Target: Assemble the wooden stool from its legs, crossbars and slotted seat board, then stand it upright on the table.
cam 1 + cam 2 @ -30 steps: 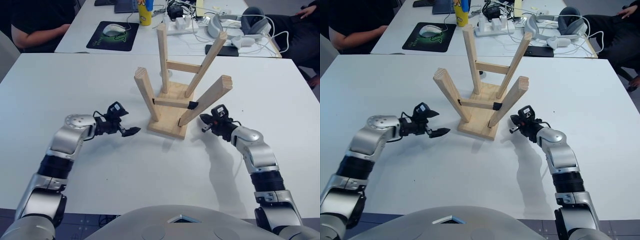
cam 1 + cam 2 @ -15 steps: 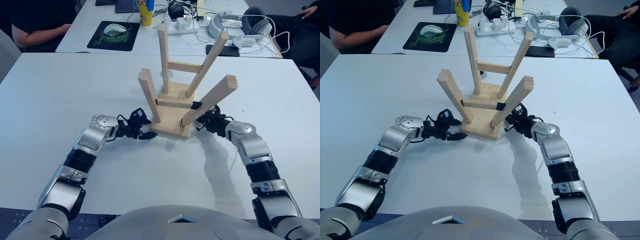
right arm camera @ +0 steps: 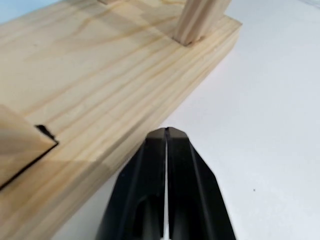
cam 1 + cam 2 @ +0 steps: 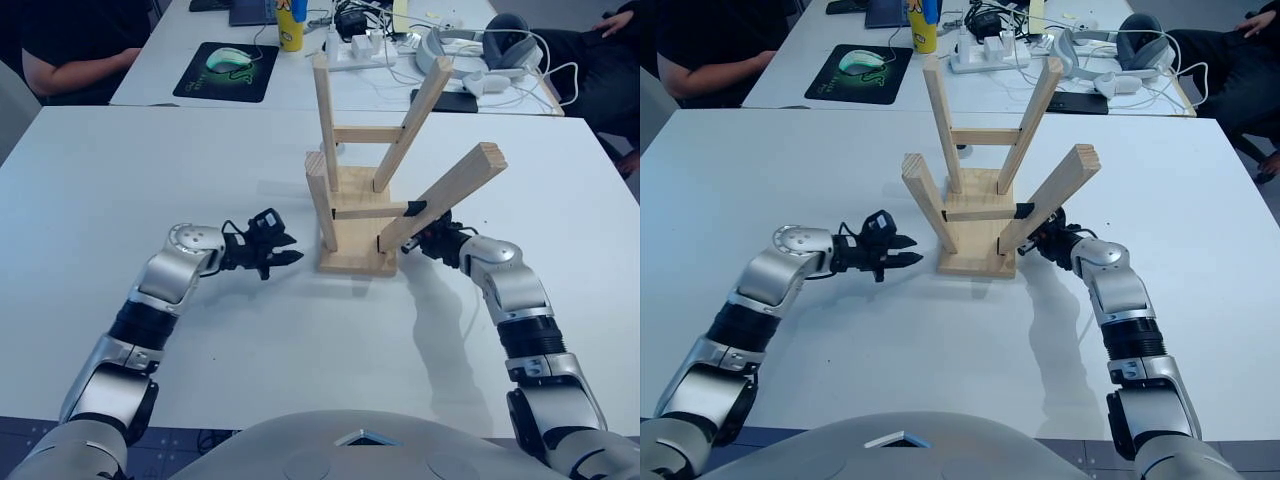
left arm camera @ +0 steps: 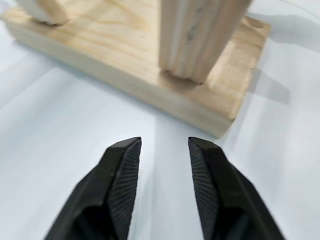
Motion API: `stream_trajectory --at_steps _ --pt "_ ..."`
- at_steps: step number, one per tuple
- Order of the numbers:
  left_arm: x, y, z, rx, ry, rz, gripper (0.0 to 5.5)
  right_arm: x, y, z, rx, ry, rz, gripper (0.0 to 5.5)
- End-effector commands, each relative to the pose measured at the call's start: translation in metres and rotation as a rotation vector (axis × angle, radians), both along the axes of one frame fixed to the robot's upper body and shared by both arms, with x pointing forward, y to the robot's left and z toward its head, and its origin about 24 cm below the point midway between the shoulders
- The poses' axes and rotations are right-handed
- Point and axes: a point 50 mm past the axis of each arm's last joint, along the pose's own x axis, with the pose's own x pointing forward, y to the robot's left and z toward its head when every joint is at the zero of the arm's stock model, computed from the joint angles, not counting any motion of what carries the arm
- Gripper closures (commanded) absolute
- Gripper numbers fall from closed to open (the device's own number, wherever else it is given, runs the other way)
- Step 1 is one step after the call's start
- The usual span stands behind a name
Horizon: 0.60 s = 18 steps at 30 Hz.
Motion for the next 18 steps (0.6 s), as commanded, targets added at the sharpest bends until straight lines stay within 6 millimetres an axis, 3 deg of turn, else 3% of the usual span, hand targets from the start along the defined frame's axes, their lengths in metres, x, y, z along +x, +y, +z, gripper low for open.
stream_trajectory --at_steps 1,5,8,13,15,18 --pt "0.006 0.019 0.017 -0.066 -0.065 0.099 4.54 0.002 -0.024 0.004 -0.04 -0.061 -0.124 5.5" --pt "0.019 0.04 0.048 -0.181 -0.191 0.253 5.15 0.006 -0.036 0.02 0.032 -0.199 -0.237 5.5" --pt "0.025 0.041 0.075 -0.266 -0.289 0.308 5.48 0.002 -0.044 0.027 0.066 -0.283 -0.311 5.5" --pt "0.008 0.005 0.152 -0.533 -0.386 0.165 5.48 -0.006 -0.047 0.062 0.17 -0.484 -0.334 5.5" --pt "0.001 -0.013 0.167 -0.597 -0.364 0.094 5.48 -0.005 -0.045 0.066 0.18 -0.503 -0.326 5.5" --pt "-0.003 -0.034 0.17 -0.594 -0.328 0.03 5.48 -0.002 -0.04 0.067 0.187 -0.501 -0.314 5.5"
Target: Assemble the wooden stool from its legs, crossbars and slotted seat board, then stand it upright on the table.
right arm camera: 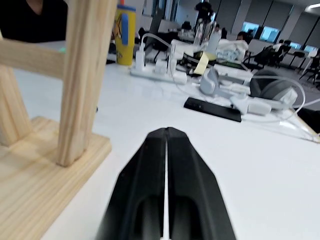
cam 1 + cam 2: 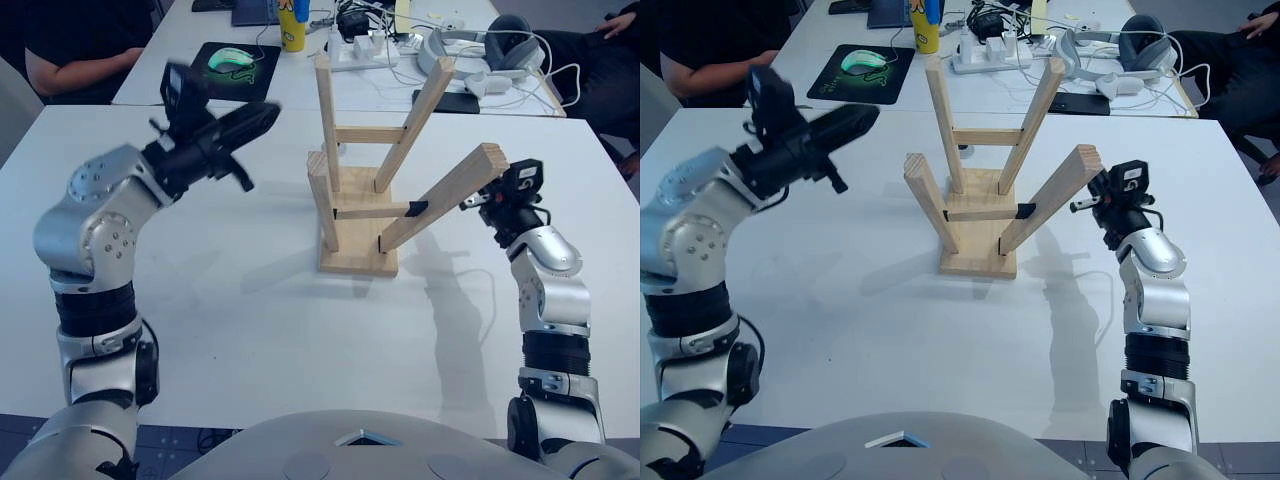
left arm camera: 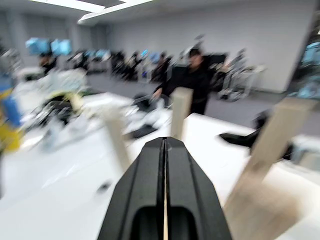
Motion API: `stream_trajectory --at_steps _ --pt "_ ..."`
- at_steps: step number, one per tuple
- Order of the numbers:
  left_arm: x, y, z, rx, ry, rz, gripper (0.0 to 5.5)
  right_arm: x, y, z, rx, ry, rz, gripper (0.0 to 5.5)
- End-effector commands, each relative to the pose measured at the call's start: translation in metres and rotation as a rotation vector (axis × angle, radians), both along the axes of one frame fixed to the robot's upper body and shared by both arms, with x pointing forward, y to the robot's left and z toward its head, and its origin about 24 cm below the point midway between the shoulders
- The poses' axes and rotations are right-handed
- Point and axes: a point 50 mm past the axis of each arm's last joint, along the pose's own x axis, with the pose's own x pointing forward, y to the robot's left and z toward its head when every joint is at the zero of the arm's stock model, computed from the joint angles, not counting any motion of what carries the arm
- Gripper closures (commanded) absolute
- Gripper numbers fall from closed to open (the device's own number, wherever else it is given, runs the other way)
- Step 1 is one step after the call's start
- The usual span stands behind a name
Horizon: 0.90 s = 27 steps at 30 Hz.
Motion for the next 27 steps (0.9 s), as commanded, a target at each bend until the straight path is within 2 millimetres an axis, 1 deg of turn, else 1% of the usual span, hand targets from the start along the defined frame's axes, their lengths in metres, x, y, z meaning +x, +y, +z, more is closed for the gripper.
stream_trajectory --at_steps 1,3,7,11,13,15,18,19,22,25,27 --pt "-0.003 -0.025 0.0 0.04 0.038 -0.066 5.48 0.004 0.008 0.001 0.029 -0.009 0.02 5.5" --pt "-0.001 -0.031 -0.004 0.064 0.052 -0.075 5.48 0.005 0.013 0.0 0.036 -0.008 0.036 5.5" --pt "0.007 -0.035 -0.01 0.066 0.08 -0.083 5.48 0.005 0.022 -0.002 0.049 -0.009 0.059 5.5" --pt "0.012 -0.039 -0.004 0.073 0.058 -0.1 5.48 0.005 0.023 -0.006 0.055 0.0 0.057 5.5" --pt "0.013 -0.04 -0.002 0.087 0.051 -0.114 5.48 0.005 0.021 -0.004 0.057 -0.009 0.046 5.5" --pt "0.013 -0.042 -0.006 0.103 0.065 -0.132 5.48 0.007 0.02 0.002 0.061 -0.032 0.041 5.5" --pt "0.01 -0.042 -0.025 0.164 0.114 -0.148 5.48 0.009 0.017 0.02 0.068 -0.089 0.034 5.5" --pt "0.009 -0.039 -0.031 0.186 0.127 -0.141 5.48 0.01 0.019 0.031 0.074 -0.123 0.041 5.5" --pt "0.01 -0.032 -0.041 0.22 0.15 -0.118 5.48 0.008 0.027 0.065 0.095 -0.218 0.069 5.5" --pt "0.012 -0.027 -0.045 0.236 0.154 -0.101 5.48 0.0 0.036 0.092 0.105 -0.294 0.122 5.5" --pt "0.014 -0.027 -0.042 0.224 0.146 -0.1 5.48 -0.009 0.044 0.113 0.121 -0.364 0.184 5.5"
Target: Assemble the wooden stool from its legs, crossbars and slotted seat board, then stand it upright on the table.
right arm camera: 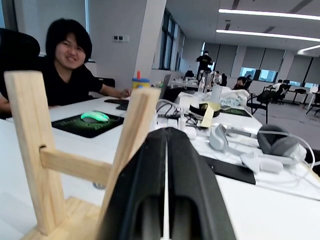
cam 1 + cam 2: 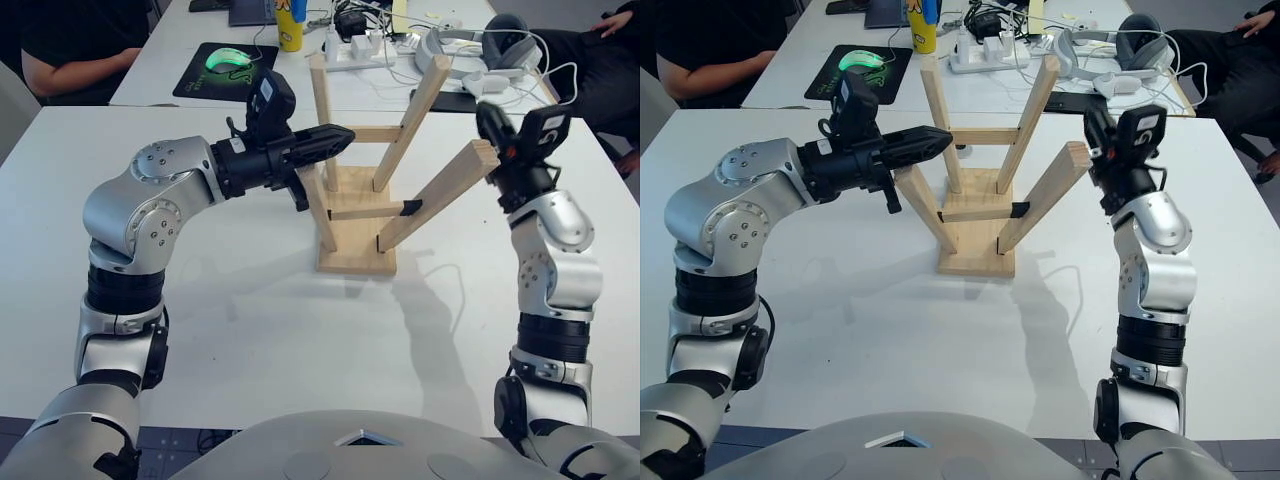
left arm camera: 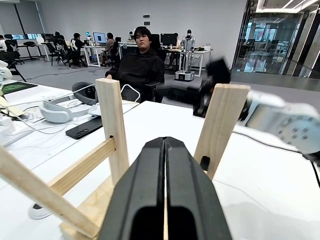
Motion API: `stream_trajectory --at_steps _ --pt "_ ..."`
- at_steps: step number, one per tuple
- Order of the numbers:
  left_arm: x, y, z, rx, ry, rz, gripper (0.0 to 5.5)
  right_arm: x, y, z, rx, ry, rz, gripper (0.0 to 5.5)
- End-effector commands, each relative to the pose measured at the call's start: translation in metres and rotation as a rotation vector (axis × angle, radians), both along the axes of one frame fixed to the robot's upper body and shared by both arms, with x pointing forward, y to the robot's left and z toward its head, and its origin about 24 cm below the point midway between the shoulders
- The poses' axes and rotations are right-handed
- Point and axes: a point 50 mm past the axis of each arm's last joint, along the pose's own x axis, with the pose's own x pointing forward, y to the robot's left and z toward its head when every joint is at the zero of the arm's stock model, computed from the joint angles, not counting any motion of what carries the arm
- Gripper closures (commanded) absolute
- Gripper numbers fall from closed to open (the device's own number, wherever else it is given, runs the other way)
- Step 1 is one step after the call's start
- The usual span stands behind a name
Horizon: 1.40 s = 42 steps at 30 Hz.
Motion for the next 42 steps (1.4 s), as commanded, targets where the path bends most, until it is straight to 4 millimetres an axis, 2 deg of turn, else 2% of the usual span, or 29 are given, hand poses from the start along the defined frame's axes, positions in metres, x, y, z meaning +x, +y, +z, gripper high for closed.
stream_trajectory --at_steps 1,4,10,14,21,24,25,27,30,32,33,34,35,36,38,40,42 --pt "0.005 0.004 -0.015 0.044 0.068 0.032 5.48 -0.016 0.015 0.046 0.016 -0.15 0.111 5.5" --pt "0.007 0.001 -0.01 0.037 0.05 0.027 5.48 -0.024 0.016 0.069 0.025 -0.198 0.167 5.5" --pt "0.007 -0.006 -0.008 0.024 0.042 0.019 5.48 -0.028 0.014 0.08 0.189 -0.098 0.361 5.5" --pt "0.007 -0.005 -0.01 0.034 0.04 0.027 5.48 -0.038 0.024 0.08 0.146 0.02 0.538 5.5" --pt "0.008 0.001 -0.012 0.028 0.047 0.05 5.48 -0.042 0.006 0.153 0.326 -0.282 0.49 5.5" --pt "0.008 0.002 -0.011 0.027 0.048 0.056 5.48 -0.041 -0.001 0.162 0.425 -0.314 0.481 5.5" --pt "0.008 0.002 -0.012 0.027 0.048 0.056 5.48 -0.04 0.0 0.159 0.42 -0.287 0.49 5.5" --pt "0.007 0.001 -0.012 0.025 0.049 0.056 5.48 -0.037 0.01 0.132 0.376 -0.13 0.547 5.5" --pt "0.006 0.0 -0.011 0.024 0.051 0.048 5.48 -0.044 0.034 0.052 0.109 0.337 0.635 5.5" --pt "0.004 -0.003 -0.012 0.025 0.054 0.038 5.48 -0.066 0.041 -0.013 0.018 0.639 0.706 5.5" --pt "0.003 -0.005 -0.012 0.026 0.057 0.028 5.48 -0.075 0.042 -0.028 0.003 0.691 0.72 5.5" --pt "0.003 -0.006 -0.013 0.028 0.06 0.021 5.48 -0.069 0.042 -0.024 0.042 0.628 0.697 5.5" --pt "0.002 -0.007 -0.014 0.029 0.063 0.019 5.48 -0.057 0.042 -0.005 0.089 0.496 0.67 5.5" --pt "0.001 -0.007 -0.014 0.027 0.067 0.021 5.48 -0.043 0.041 0.022 0.16 0.328 0.623 5.5" --pt "0.0 -0.007 -0.016 0.022 0.074 0.025 5.48 -0.029 0.033 0.068 0.273 0.075 0.562 5.5" --pt "-0.002 -0.009 -0.019 0.016 0.083 0.025 5.48 -0.028 0.022 0.1 0.362 -0.07 0.533 5.5" --pt "-0.003 -0.009 -0.021 0.01 0.093 0.029 5.48 -0.031 0.007 0.12 0.448 -0.135 0.541 5.5"
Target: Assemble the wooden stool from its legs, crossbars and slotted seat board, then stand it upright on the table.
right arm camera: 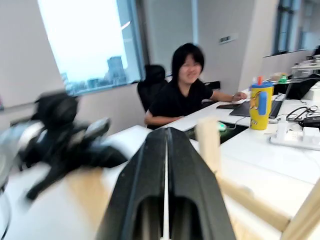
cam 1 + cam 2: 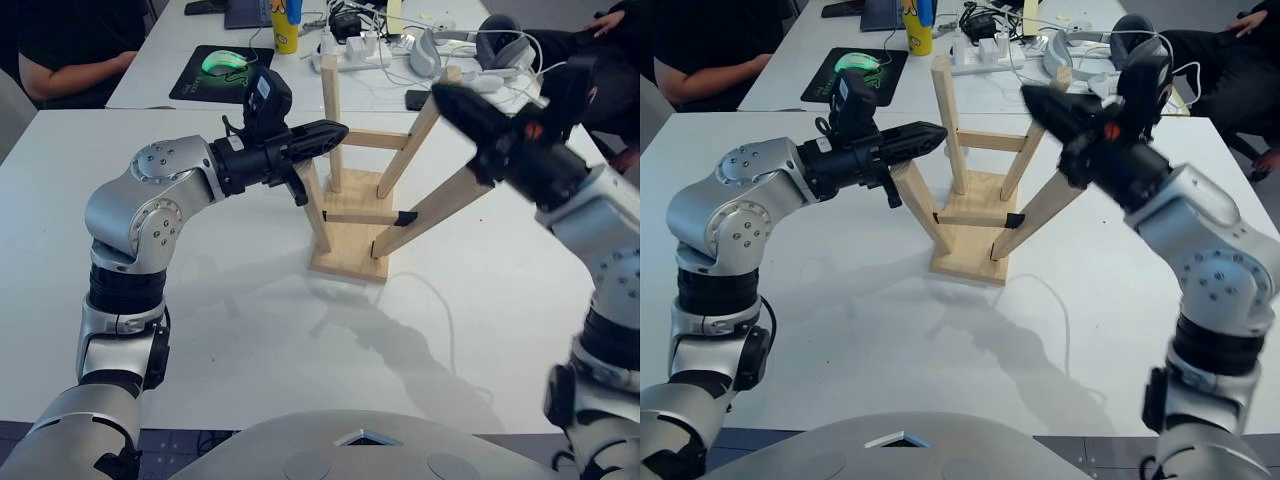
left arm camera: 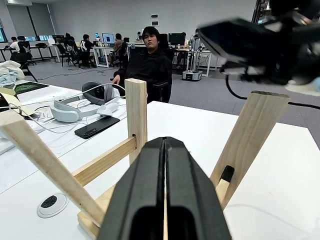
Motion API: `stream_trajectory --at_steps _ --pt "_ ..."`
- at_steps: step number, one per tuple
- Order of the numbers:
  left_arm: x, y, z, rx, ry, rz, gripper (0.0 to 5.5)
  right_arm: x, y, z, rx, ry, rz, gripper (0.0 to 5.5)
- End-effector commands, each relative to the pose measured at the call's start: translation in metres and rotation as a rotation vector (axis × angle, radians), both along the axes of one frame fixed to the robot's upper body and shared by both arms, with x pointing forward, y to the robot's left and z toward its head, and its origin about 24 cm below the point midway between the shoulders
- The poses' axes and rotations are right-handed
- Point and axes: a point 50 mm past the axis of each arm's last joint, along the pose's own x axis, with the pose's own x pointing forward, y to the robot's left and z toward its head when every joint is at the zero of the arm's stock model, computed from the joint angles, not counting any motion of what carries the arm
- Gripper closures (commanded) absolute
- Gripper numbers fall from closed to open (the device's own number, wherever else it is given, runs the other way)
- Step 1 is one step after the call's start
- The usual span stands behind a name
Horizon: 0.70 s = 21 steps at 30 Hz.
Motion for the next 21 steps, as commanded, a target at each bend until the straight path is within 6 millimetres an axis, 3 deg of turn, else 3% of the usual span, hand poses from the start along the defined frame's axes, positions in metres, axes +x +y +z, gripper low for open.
stream_trajectory --at_steps 1,6,9,11,12,14,16,17,18,19,21 --pt "-0.004 0.001 -0.021 0.028 0.095 0.013 5.48 -0.008 -0.025 0.05 0.188 -0.14 -0.012 5.5" --pt "-0.005 0.008 -0.023 0.028 0.101 0.049 5.48 -0.021 -0.053 0.093 0.364 -0.223 0.012 5.5" --pt "-0.005 0.011 -0.022 0.027 0.1 0.06 5.48 -0.022 -0.051 0.098 0.39 -0.217 0.053 5.5" --pt "-0.004 0.011 -0.021 0.027 0.098 0.058 5.48 -0.022 -0.044 0.091 0.366 -0.18 0.07 5.5" --pt "-0.004 0.01 -0.02 0.026 0.098 0.056 5.48 -0.02 -0.032 0.076 0.301 -0.124 0.101 5.5" --pt "-0.005 0.01 -0.019 0.025 0.097 0.052 5.48 -0.021 0.001 0.022 0.038 0.064 0.191 5.5" --pt "-0.005 0.007 -0.018 0.025 0.097 0.041 5.48 -0.043 0.027 -0.079 -0.354 0.438 0.344 5.5" --pt "-0.006 0.006 -0.017 0.024 0.097 0.036 5.48 -0.057 0.026 -0.119 -0.468 0.589 0.371 5.5" --pt "-0.006 0.003 -0.017 0.022 0.099 0.023 5.48 -0.066 0.022 -0.141 -0.497 0.649 0.362 5.5" --pt "-0.006 0.001 -0.018 0.026 0.102 0.012 5.48 -0.049 0.022 -0.123 -0.385 0.546 0.259 5.5" --pt "-0.009 0.001 -0.02 0.02 0.115 0.008 5.48 -0.016 0.019 -0.054 -0.094 0.25 0.147 5.5"
